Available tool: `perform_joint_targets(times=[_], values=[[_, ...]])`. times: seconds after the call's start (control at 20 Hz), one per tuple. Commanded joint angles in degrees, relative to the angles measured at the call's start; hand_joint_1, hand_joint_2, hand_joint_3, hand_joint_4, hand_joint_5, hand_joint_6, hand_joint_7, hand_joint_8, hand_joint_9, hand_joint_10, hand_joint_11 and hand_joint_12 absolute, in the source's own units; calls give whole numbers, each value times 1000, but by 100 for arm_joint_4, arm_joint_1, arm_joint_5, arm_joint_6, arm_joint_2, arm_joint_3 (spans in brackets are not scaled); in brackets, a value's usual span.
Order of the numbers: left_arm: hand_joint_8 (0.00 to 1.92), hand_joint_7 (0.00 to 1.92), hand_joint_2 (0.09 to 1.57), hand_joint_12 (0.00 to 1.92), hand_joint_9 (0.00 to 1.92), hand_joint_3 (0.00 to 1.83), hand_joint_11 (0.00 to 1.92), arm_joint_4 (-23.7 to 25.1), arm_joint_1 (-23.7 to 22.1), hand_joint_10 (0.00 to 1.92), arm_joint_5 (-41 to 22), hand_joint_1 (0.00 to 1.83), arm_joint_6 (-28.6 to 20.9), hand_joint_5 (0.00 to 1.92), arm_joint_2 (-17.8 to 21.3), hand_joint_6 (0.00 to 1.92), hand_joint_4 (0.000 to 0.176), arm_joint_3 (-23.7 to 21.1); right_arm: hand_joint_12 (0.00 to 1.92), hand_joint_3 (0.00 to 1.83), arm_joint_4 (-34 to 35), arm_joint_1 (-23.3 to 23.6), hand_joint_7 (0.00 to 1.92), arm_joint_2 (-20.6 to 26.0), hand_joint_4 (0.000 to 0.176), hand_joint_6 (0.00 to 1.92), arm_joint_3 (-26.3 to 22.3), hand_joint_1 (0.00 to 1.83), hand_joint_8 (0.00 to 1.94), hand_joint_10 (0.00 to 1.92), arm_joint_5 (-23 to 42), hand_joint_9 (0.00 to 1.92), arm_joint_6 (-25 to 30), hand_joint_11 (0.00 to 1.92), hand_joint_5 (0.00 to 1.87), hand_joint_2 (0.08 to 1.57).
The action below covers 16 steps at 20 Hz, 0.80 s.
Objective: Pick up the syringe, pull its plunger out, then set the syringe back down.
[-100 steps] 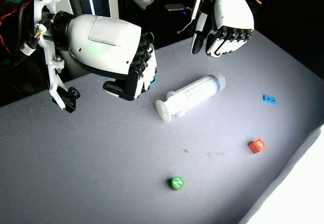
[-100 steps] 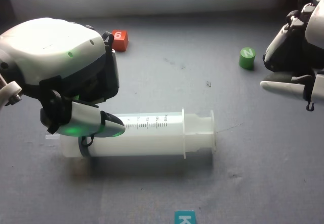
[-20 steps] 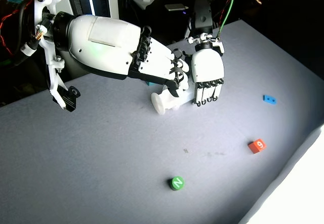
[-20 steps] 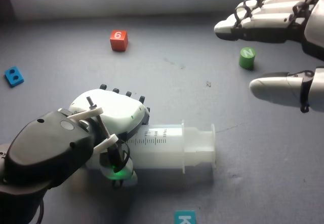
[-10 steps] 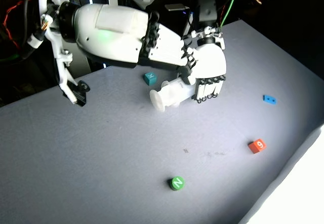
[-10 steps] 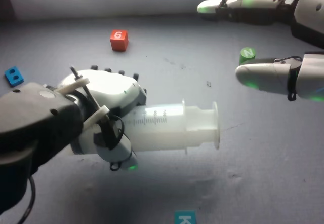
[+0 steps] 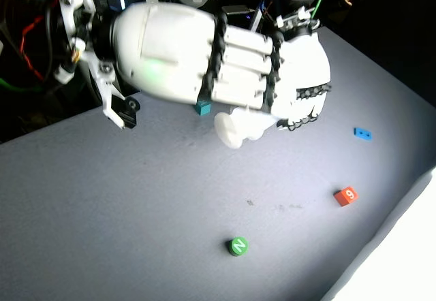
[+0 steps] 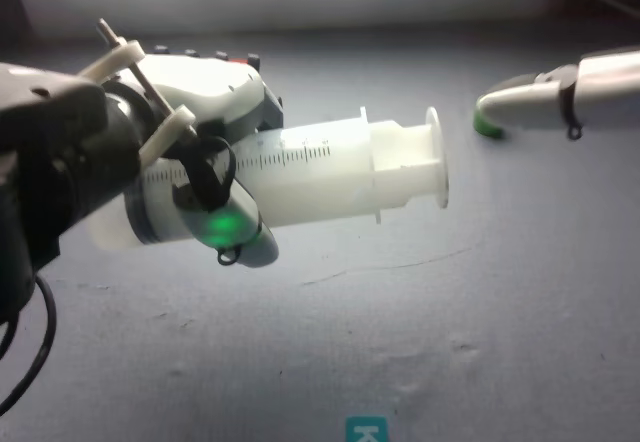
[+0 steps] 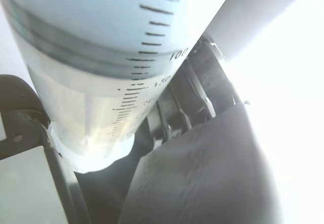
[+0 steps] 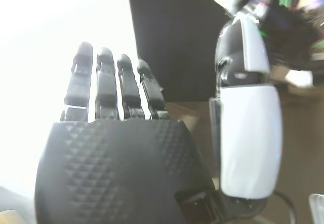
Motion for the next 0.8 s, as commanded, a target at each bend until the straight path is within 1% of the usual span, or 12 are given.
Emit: perform_joint_targets(times=[0.0,0.1,0.2,0.25,0.3,0.35,0.4,0.45,0.6,0.65,0.7,0.75], values=[[1271,894,1159,1240,824,3,583,169,-174,953,-25,1206,170,904,64,1010,0,-34,389,0,-87,86,98,-25,0,5,-29,948,21,16,668,121,115,0,13,996],[1182,938,1138,1175,873,2,633,-14,-345,895,-24,1213,381,937,134,977,0,-70,510,0,-87,109,168,-74,0,30,-24,940,39,39,615,177,301,0,86,980],[1213,922,1149,1191,868,3,628,-73,-432,907,-24,1209,419,913,185,1011,0,-99,470,0,23,143,165,-129,0,28,-26,915,33,34,403,166,497,0,86,986],[1228,910,1156,1234,852,1,603,-130,-472,932,-24,1205,486,901,197,1030,0,-105,509,0,86,142,184,-156,0,28,-25,956,36,41,293,182,547,0,95,968],[1228,910,1156,1234,852,1,603,-151,-502,932,-24,1205,519,901,202,1030,0,-110,509,0,99,130,184,-198,0,28,-21,956,36,41,208,182,573,0,95,968],[1196,932,1141,1213,868,0,623,-163,-513,914,-24,1213,530,944,205,964,0,-117,498,0,99,109,176,-253,0,28,4,917,29,38,208,178,573,0,101,970],[1196,932,1141,1213,868,0,623,-166,-515,914,-24,1213,530,944,218,964,0,-133,498,0,99,105,176,-338,0,28,65,917,29,38,208,178,588,0,101,970],[1193,922,1145,1193,863,1,621,-175,-515,891,-24,1208,530,929,232,1005,0,-145,437,0,100,105,157,-419,0,17,133,926,16,28,208,157,611,0,87,970],[1216,911,1151,1209,861,1,614,-177,-515,891,-24,1206,534,921,240,1005,0,-151,464,0,103,87,167,-558,0,13,211,911,17,32,234,167,635,0,84,960],[1215,916,1148,1227,861,0,610,-178,-515,898,-24,1209,534,930,242,987,0,-148,470,0,103,53,177,-638,0,18,251,928,21,36,239,174,632,0,96,955],[1197,931,1140,1229,869,0,617,-179,-516,899,-26,1215,534,948,242,954,0,-147,472,0,103,-5,173,-713,0,16,292,902,19,36,255,174,615,0,93,965],[1226,917,1151,1269,850,1,589,-179,-515,921,-30,1210,534,916,242,997,0,-147,445,0,102,-77,167,-799,0,9,358,934,14,37,298,169,584,0,83,977]])
